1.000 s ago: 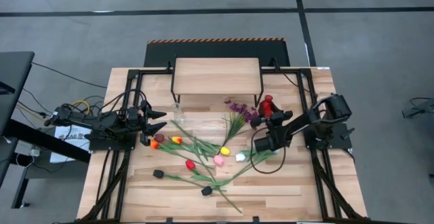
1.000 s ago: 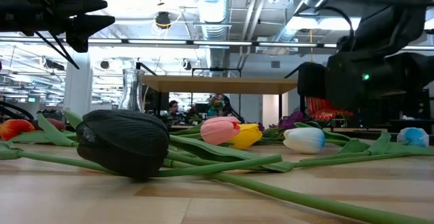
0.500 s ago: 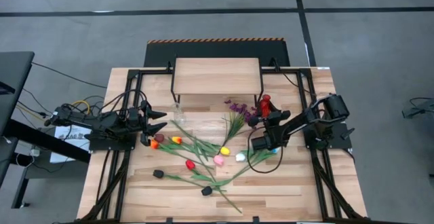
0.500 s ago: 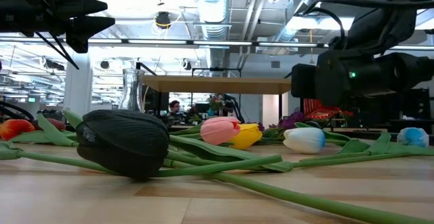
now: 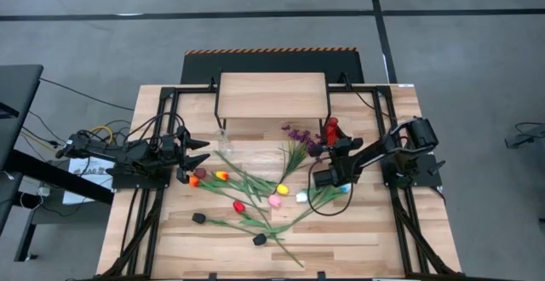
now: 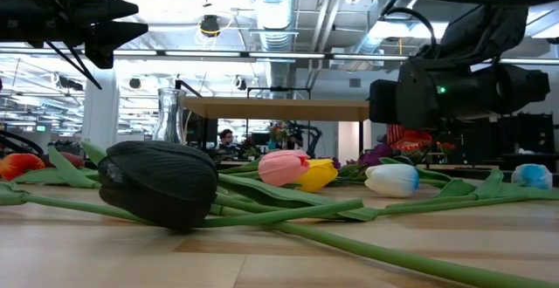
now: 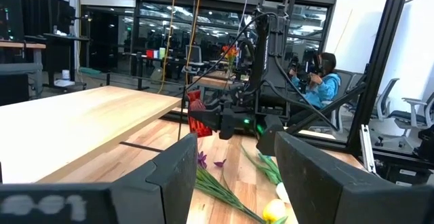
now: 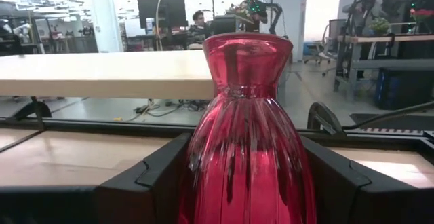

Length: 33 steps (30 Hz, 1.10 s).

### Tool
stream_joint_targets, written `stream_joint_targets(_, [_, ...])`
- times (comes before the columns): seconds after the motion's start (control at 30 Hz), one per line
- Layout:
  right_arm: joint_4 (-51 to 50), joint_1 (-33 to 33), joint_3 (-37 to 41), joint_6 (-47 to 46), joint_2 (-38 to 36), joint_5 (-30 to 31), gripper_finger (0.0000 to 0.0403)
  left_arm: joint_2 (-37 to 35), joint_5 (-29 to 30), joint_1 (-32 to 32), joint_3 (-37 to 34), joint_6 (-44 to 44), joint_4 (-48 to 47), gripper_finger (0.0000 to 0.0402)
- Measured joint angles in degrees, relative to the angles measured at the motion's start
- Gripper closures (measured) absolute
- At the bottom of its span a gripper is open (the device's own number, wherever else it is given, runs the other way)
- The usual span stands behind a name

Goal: Pick and place flowers into a vace then onto a shelf
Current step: Adjust the red vase

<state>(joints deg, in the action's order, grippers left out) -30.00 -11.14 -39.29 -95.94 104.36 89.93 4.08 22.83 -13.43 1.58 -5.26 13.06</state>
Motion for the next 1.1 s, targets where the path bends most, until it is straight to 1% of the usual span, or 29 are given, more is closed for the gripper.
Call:
stream_joint_targets(0.7, [1.1,-0.6,0.0,0.7,0.0,-0.7,0.0182,0.0,0.0,0.0,0.0,0.0,-0.4,0.0214])
stream_joint_targets(0.9, [4.6,-0.9,0.0,6.1,0.0,-2.6,0.0180,0.0,-0.1,0.0,0.0,0.0,-0.4,0.0214])
stream_joint_targets(1.1, [4.6,0.0,0.0,7.8,0.0,-2.6,0.0181,0.0,-0.1,0.0,0.0,0.0,-0.4,0.0214])
